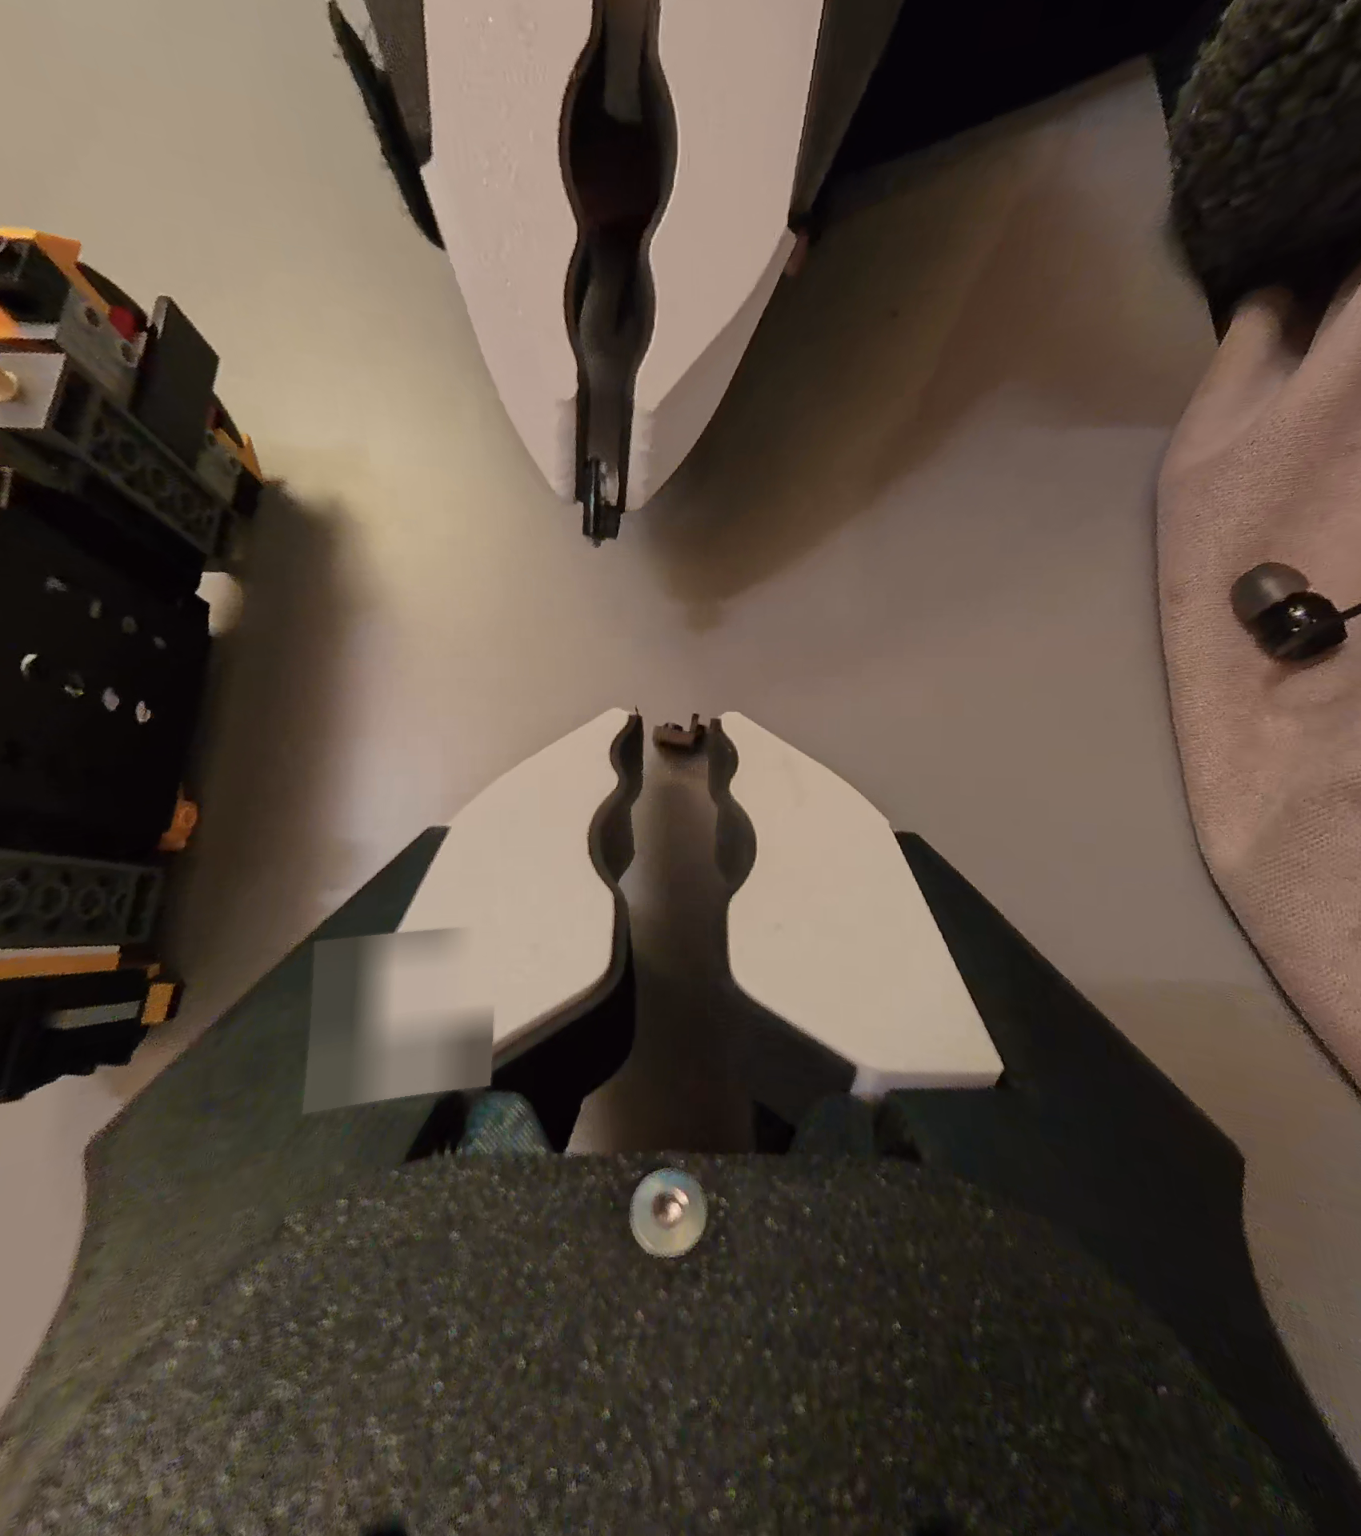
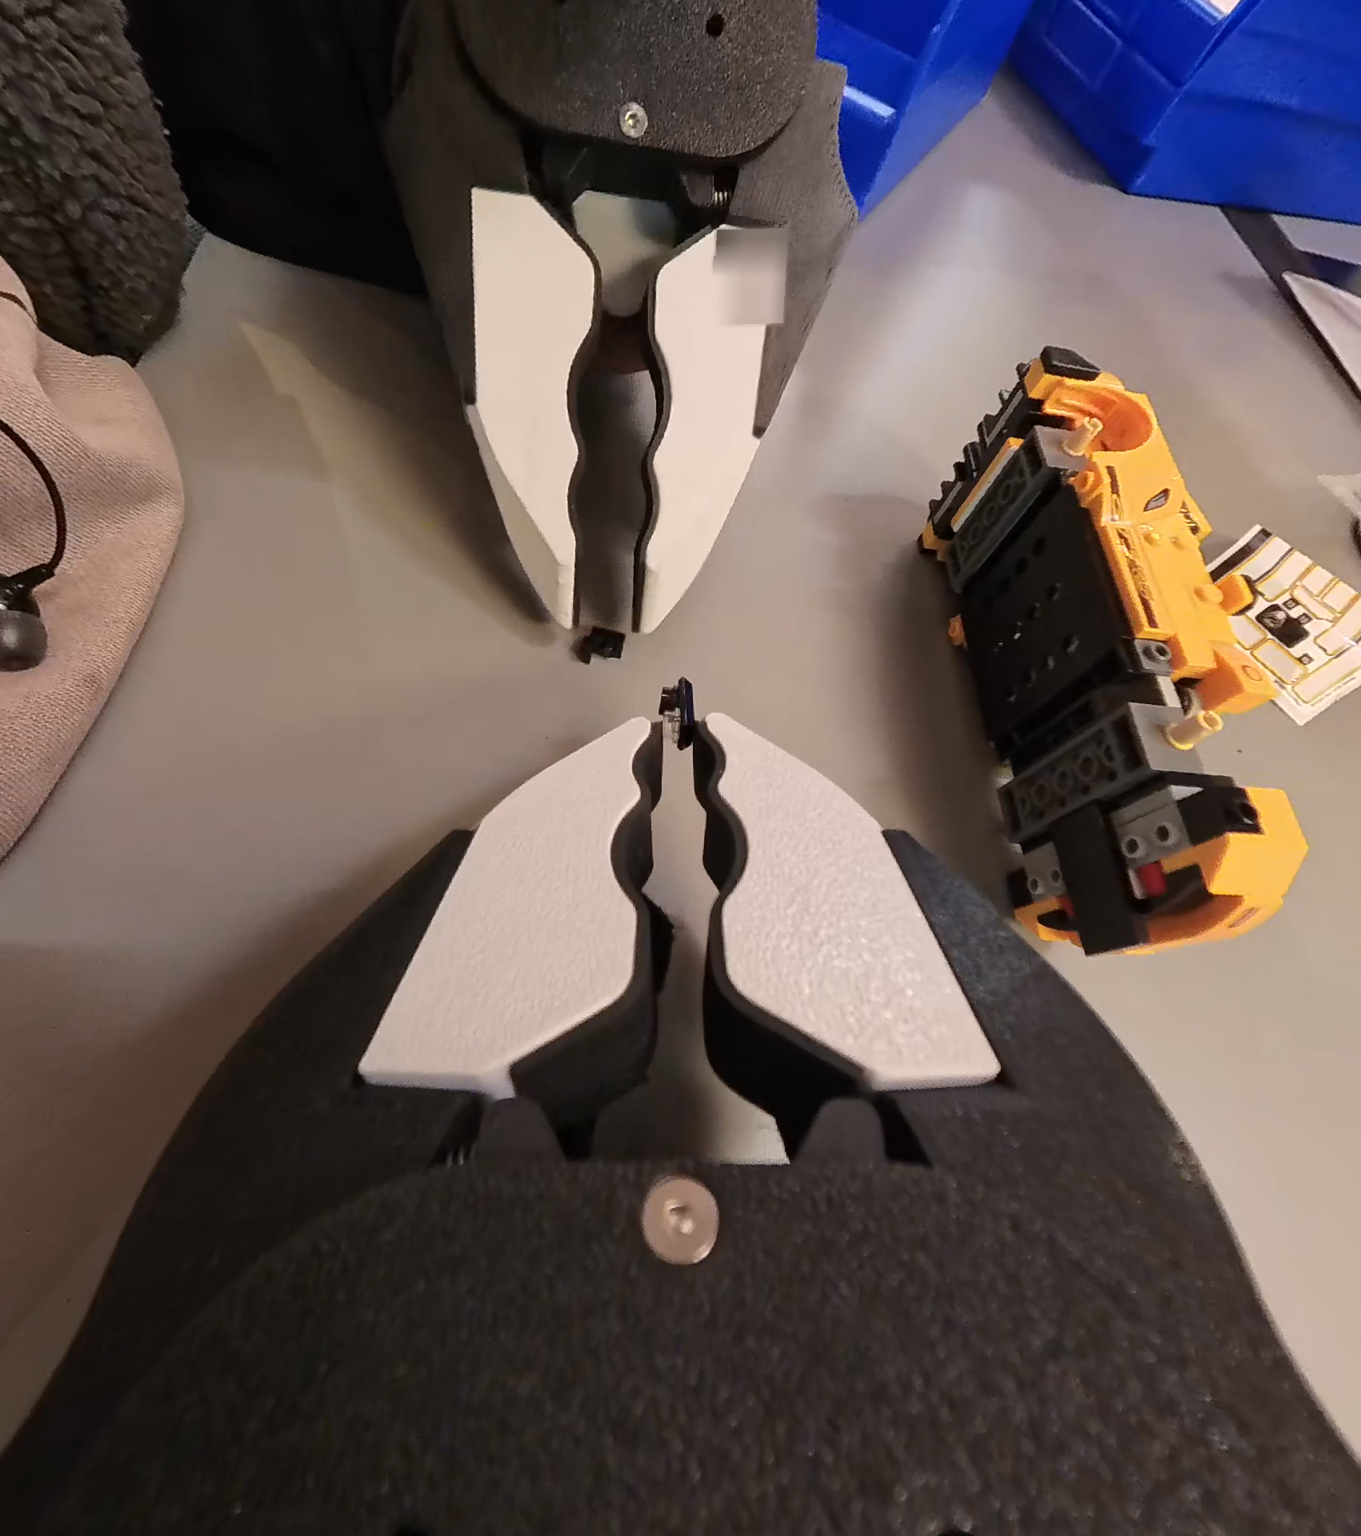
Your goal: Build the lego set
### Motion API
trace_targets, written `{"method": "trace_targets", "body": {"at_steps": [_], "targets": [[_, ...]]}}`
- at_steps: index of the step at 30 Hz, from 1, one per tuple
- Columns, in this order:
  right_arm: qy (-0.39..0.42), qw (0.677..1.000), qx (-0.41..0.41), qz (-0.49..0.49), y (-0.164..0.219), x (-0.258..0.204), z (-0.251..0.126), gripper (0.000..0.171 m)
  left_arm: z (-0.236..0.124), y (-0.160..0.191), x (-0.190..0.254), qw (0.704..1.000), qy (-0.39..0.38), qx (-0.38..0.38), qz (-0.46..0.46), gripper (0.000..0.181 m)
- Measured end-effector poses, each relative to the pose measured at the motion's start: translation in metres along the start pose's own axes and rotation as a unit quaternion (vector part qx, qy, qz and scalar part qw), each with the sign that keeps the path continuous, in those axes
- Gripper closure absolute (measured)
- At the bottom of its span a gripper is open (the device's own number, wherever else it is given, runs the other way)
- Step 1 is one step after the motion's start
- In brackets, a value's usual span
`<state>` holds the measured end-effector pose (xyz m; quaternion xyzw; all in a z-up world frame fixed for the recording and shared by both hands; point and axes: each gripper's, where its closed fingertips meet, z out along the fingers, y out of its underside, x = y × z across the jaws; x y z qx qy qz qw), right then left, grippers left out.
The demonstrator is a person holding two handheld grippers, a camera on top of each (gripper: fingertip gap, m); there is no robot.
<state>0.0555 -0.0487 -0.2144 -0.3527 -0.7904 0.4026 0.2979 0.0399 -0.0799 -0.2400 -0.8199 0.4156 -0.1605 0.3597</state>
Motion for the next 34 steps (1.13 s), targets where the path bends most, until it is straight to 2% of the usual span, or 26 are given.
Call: {"method": "trace_targets", "body": {"at_steps": [8,11,14,18,21,28,34], "targets": [[0.001,1.0,-0.002,-0.002,0.0,0.0,0.002,0.164,0.006,0.005,0.002,1.0,-0.002,-0.022,0.005,0.17],[0.002,1.0,0.002,-0.003,-0.001,0.0,0.002,0.165,0.0,-0.005,0.005,0.999,0.03,0.026,-0.031,0.17],[0.009,0.999,0.033,-0.005,-0.012,0.002,-0.002,0.164,-0.016,-0.028,0.003,0.985,0.075,0.117,-0.101,0.17],[0.011,0.996,0.089,0.004,-0.031,0.004,-0.011,0.164,-0.041,-0.056,-0.002,0.943,0.141,0.235,-0.191,0.17],[0.013,0.993,0.117,0.007,-0.04,0.005,-0.015,0.164,-0.052,-0.066,-0.005,0.911,0.183,0.284,-0.237,0.17],[0.018,0.985,0.169,0.001,-0.062,0.002,-0.019,0.164,-0.07,-0.082,-0.007,0.835,0.277,0.356,-0.314,0.17],[0.045,0.98,0.193,0.0,-0.071,0.008,-0.023,0.165,-0.073,-0.088,-0.013,0.77,0.333,0.384,-0.384,0.17]]}}
